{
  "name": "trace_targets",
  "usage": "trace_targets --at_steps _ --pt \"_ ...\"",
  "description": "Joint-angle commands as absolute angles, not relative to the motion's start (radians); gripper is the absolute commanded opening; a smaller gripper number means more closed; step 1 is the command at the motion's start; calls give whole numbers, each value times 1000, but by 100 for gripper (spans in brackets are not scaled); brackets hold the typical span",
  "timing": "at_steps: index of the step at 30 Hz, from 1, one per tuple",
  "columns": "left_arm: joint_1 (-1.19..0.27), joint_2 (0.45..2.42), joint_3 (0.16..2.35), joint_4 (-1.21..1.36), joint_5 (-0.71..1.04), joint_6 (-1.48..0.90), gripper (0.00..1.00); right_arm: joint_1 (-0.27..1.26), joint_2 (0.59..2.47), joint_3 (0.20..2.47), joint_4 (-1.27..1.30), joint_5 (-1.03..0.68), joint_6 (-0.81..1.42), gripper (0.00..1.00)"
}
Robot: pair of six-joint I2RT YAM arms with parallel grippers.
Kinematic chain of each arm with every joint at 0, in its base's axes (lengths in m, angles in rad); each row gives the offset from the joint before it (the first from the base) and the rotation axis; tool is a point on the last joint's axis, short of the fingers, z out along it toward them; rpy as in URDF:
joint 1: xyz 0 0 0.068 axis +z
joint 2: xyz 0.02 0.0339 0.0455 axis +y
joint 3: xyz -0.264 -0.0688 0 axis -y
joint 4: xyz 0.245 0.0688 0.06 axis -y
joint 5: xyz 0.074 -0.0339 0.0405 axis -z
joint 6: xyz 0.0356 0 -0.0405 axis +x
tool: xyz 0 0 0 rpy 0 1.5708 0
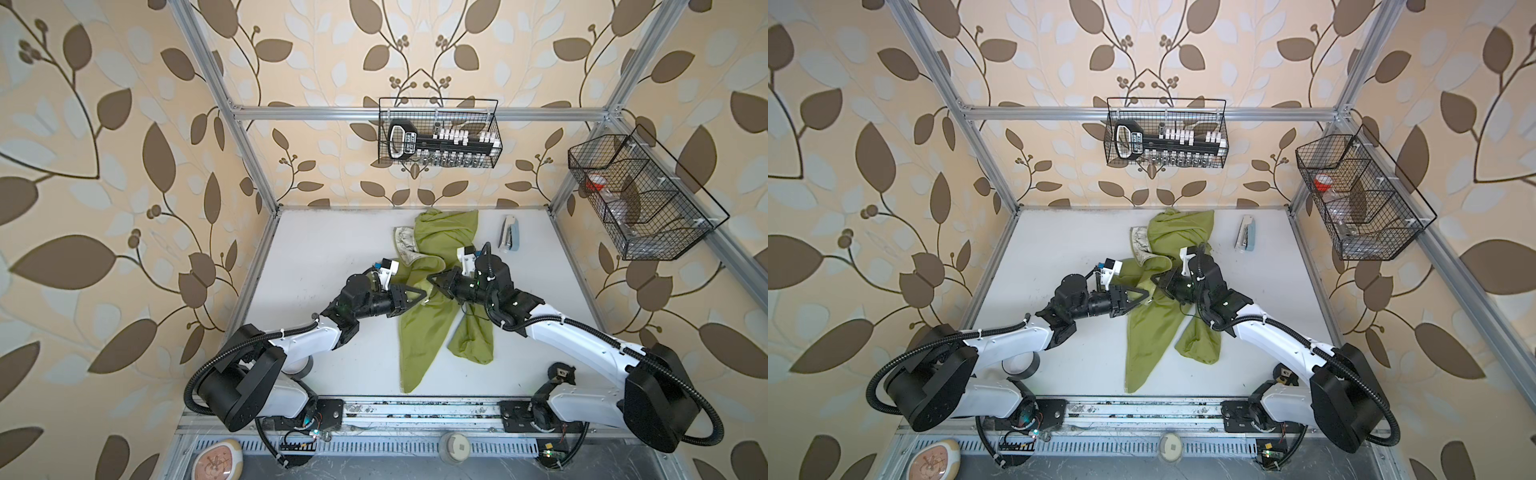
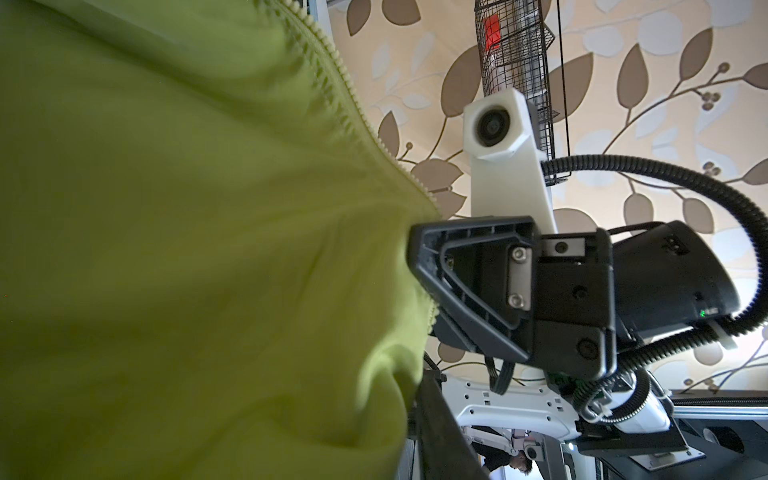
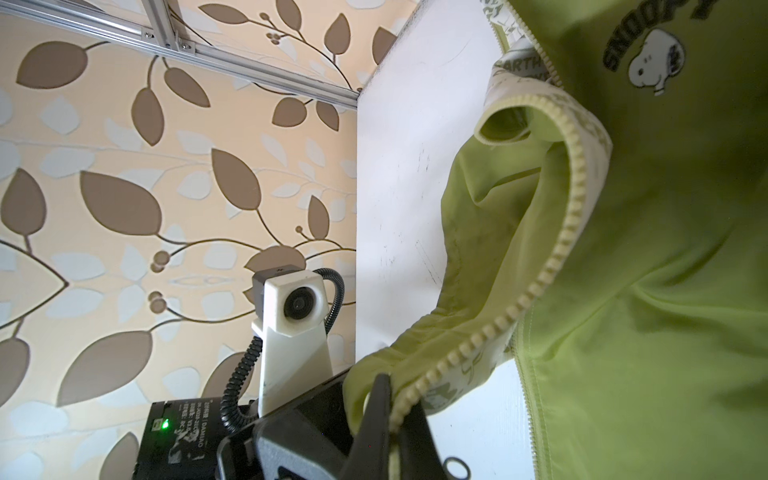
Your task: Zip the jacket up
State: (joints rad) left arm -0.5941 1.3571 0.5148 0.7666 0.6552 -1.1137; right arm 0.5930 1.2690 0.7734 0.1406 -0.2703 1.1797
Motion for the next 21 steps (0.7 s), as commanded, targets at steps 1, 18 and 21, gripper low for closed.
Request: trace_targets --at_steps 1,18,21 --pt "-589 1362 563 804 693 -1091 28 588 1257 808 132 -276 1171 0" --pt "-605 1374 573 787 721 -1072 17 580 1257 805 138 -281 1176 0" --pt "-609 1376 574 781 724 -1068 15 581 1258 804 141 -282 1177 0"
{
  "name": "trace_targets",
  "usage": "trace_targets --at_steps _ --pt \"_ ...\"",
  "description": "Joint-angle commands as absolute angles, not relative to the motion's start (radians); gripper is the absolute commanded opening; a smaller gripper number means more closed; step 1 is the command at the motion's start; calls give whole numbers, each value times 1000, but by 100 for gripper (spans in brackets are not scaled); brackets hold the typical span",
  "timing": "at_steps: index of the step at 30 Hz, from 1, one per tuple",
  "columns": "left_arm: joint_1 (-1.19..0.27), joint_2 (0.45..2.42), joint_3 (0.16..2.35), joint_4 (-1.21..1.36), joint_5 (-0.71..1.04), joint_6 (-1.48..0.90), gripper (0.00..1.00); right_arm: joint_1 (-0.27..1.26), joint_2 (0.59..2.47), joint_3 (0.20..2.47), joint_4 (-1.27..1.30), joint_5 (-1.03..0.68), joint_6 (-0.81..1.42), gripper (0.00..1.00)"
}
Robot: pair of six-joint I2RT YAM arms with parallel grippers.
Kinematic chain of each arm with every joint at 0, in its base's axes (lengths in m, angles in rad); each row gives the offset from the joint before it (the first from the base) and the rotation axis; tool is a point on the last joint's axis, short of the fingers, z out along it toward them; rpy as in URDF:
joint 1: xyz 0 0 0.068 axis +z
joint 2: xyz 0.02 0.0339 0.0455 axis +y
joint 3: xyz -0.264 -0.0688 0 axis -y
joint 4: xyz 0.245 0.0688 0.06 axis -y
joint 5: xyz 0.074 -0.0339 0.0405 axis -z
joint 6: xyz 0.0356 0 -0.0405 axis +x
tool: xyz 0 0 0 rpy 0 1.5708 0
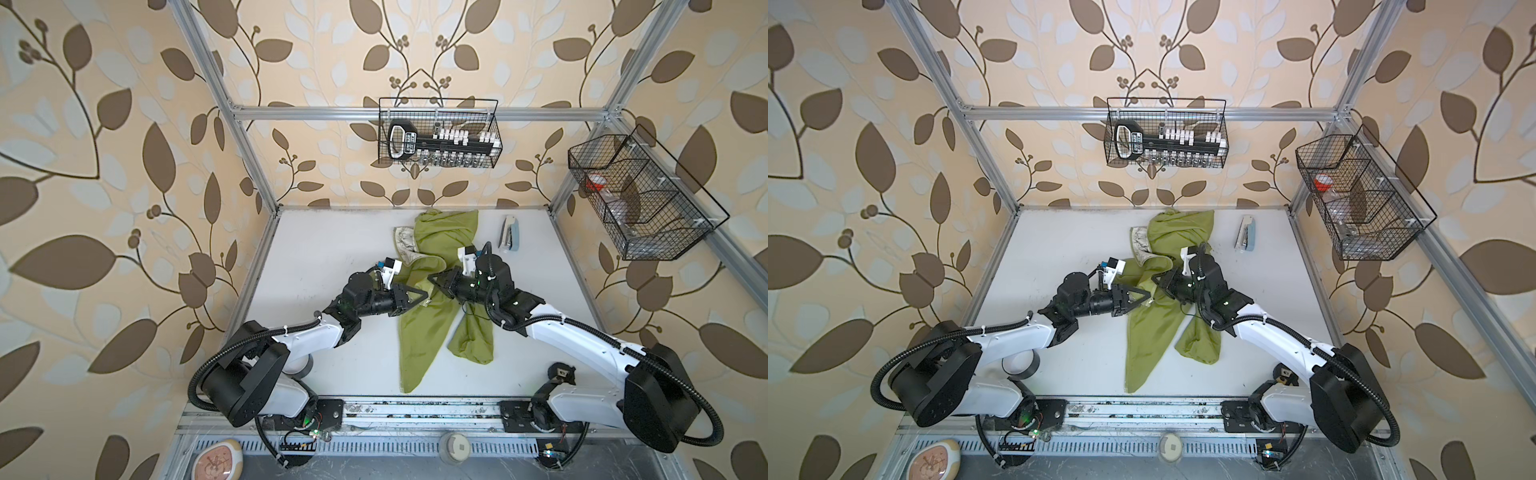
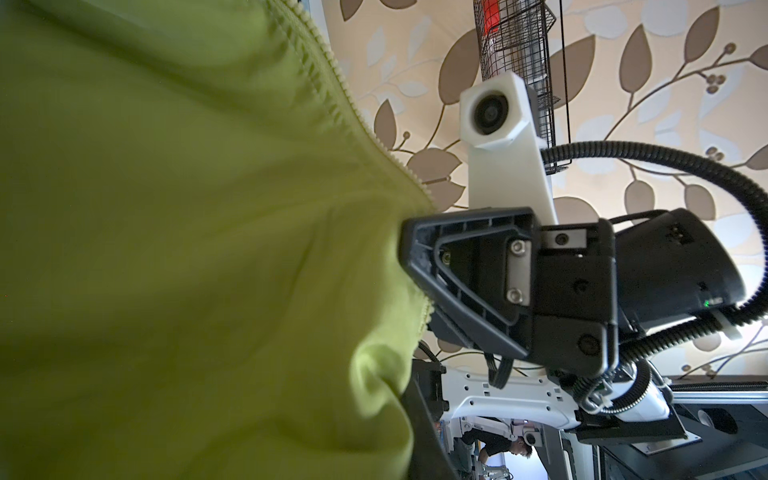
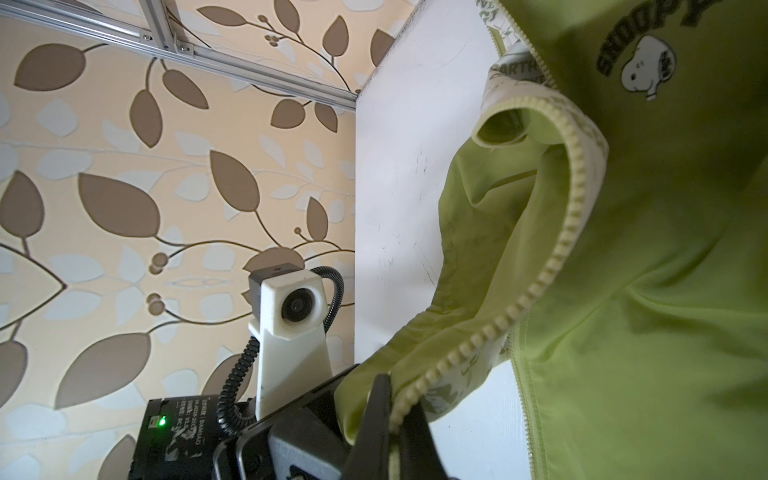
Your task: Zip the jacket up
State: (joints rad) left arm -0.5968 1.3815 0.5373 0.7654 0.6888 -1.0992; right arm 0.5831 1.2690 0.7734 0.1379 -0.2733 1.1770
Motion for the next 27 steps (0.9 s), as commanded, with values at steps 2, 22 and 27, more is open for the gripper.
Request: trace_targets --at_steps 2,22,27 --pt "-612 1374 575 775 723 -1062 14 580 1256 802 142 -282 1181 0" --pt "-606 1382 646 747 736 -1045 0 472 1137 685 21 -306 1049 32" --pt "-586 1387 691 737 738 -1045 0 457 1085 629 -27 -333 1002 19"
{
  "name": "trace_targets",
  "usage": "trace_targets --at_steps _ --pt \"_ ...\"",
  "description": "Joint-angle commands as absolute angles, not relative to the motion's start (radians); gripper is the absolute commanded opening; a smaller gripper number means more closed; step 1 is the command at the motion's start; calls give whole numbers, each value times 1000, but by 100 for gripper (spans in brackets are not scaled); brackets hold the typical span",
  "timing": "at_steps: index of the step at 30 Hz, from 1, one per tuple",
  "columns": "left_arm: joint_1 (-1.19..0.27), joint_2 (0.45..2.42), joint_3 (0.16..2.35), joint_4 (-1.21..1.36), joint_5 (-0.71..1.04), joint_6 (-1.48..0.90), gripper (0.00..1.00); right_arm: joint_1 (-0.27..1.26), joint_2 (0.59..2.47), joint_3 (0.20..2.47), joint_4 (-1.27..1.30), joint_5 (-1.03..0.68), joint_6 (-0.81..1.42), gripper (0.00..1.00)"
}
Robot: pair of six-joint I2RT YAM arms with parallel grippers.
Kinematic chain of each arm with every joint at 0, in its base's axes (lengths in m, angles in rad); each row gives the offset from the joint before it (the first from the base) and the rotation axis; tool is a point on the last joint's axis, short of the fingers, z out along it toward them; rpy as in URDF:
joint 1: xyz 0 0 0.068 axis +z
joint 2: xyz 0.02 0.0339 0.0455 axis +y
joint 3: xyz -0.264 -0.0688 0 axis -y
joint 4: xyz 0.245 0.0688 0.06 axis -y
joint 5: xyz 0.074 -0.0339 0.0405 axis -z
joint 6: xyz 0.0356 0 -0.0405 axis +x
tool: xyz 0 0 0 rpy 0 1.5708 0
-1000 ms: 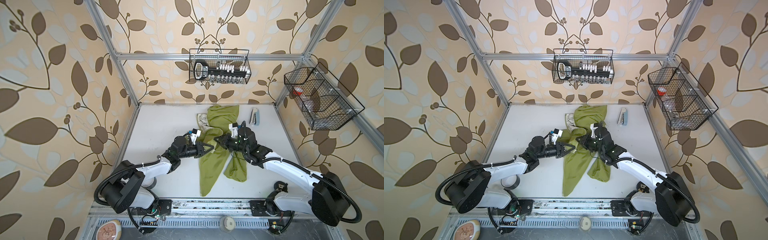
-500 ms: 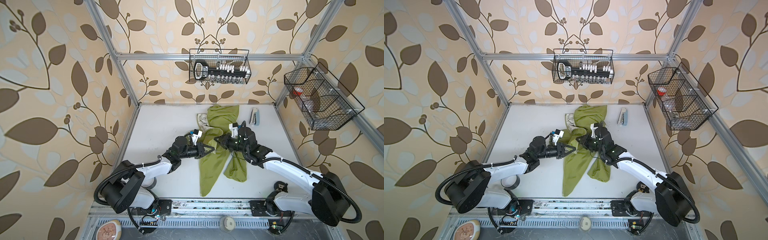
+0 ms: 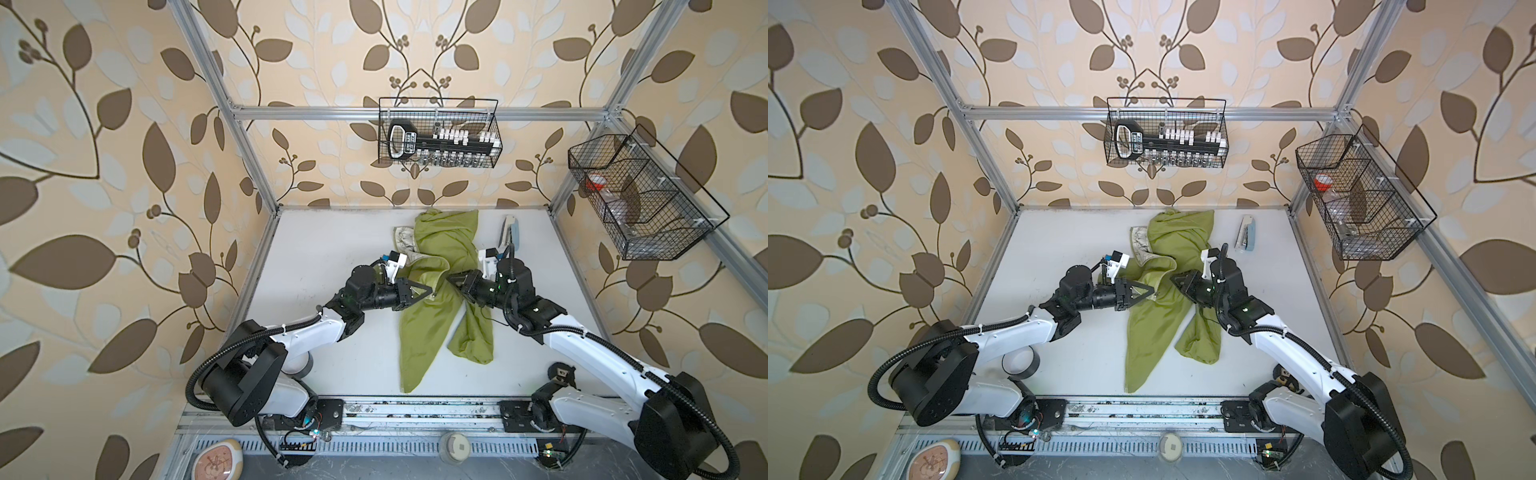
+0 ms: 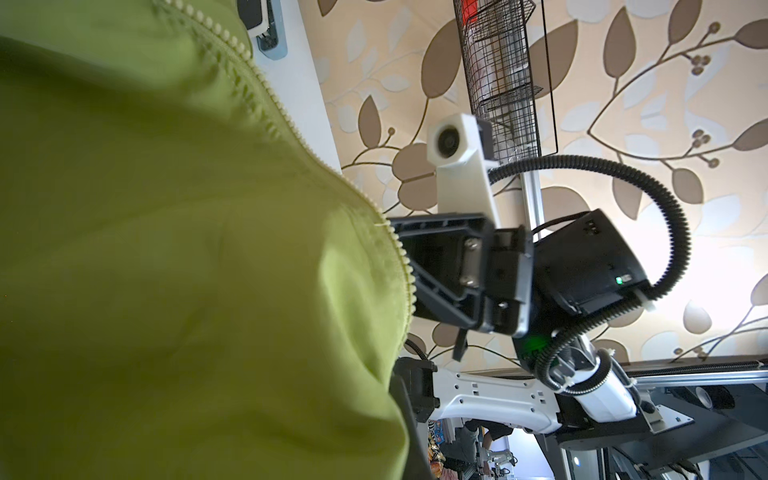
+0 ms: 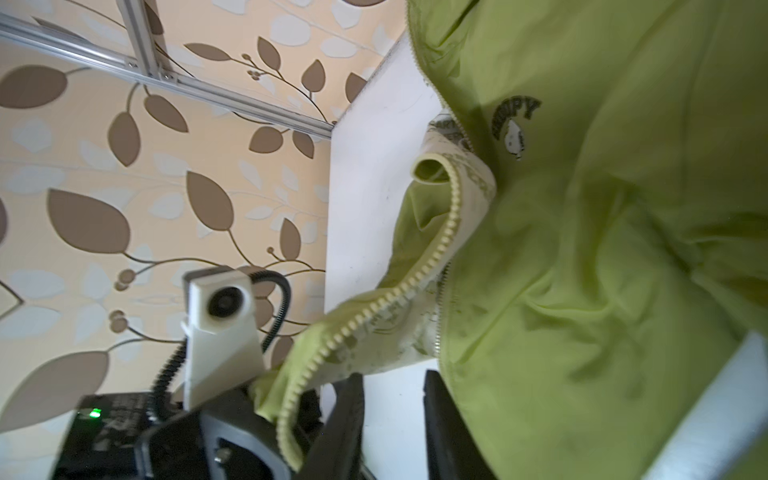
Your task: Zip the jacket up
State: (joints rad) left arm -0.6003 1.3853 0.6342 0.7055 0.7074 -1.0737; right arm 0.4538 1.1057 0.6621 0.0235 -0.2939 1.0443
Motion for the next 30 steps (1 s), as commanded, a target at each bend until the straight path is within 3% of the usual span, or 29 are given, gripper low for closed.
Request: trace_targets --at_steps 1,4,10,18,30 --pt "-584 1389 703 734 738 -1045 0 466 1084 616 -13 -345 1005 17" --pt "-577 1394 728 730 738 -1050 0 512 1084 587 43 -377 1031 13" --pt "-576 1399 746 754 746 -1081 0 597 1084 563 201 -382 1105 15" --pt "-577 1375 712 796 744 -1118 0 601 1158 554 465 -422 1220 14" --pt "-576 1331 674 784 742 -1121 0 542 1131 599 354 -393 1177 13"
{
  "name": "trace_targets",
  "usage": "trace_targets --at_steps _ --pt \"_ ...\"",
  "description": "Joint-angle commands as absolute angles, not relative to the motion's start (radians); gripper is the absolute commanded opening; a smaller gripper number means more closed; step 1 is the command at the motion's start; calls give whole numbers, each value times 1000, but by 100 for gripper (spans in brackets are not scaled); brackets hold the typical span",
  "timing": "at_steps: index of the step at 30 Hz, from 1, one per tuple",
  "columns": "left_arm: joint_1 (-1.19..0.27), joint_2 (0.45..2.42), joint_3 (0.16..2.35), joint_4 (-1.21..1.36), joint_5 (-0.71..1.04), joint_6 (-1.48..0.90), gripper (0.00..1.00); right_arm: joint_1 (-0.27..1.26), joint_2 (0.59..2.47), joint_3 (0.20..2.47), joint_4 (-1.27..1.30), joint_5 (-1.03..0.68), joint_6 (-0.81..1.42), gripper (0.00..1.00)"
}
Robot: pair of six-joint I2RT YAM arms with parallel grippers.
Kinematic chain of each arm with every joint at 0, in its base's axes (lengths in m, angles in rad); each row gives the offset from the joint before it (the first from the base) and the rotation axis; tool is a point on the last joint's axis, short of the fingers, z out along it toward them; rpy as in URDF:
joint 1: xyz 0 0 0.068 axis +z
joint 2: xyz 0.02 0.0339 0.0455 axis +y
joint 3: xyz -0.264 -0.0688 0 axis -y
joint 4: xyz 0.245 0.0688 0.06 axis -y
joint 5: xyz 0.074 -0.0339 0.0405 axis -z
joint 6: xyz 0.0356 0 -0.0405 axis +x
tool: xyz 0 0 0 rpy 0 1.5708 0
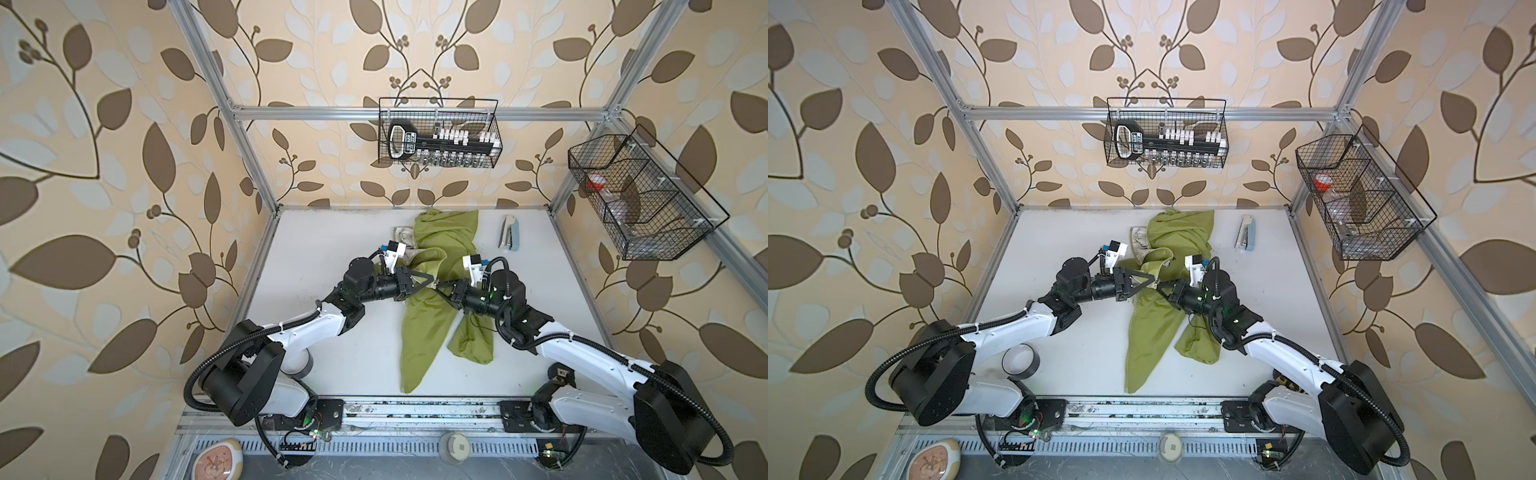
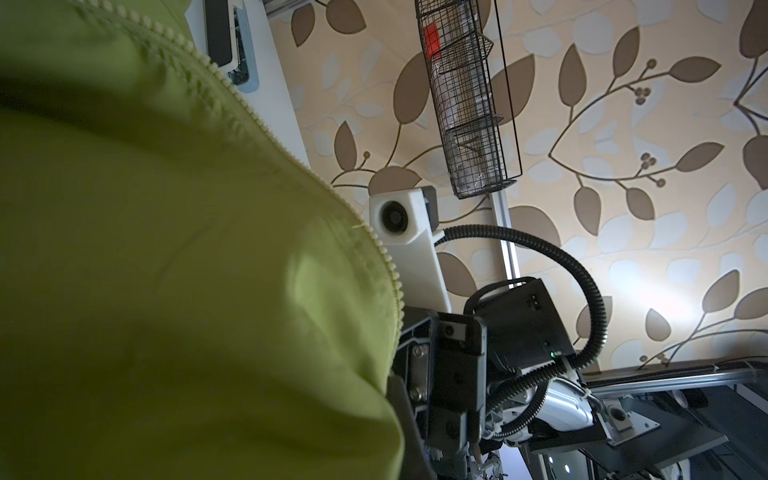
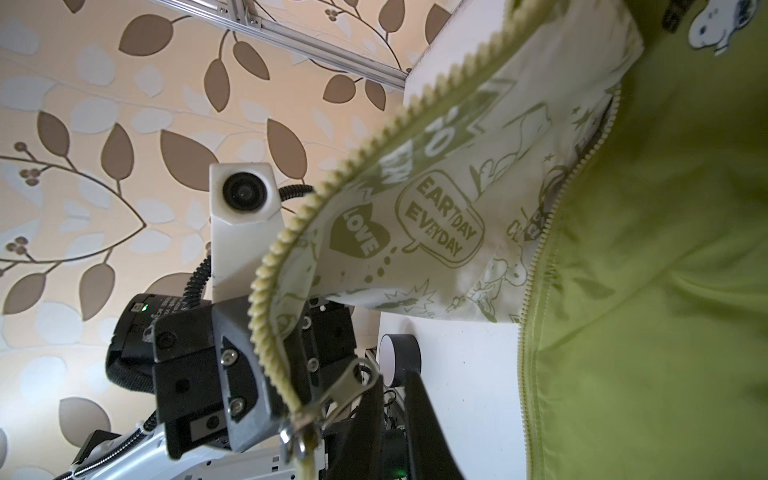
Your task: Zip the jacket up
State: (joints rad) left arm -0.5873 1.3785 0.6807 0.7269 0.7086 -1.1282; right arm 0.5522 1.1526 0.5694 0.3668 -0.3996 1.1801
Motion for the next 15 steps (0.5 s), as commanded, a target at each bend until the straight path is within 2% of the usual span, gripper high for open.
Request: trace_targets --at_steps 1,12,15 --pt "-577 1329 671 785 742 -1121 0 541 1128 600 357 -395 1177 13" --pt "-576 1333 646 804 744 -1128 0 536 1121 620 419 -423 1197 14" --pt "-576 1337 650 808 743 -1132 0 535 1105 635 312 -393 1159 19"
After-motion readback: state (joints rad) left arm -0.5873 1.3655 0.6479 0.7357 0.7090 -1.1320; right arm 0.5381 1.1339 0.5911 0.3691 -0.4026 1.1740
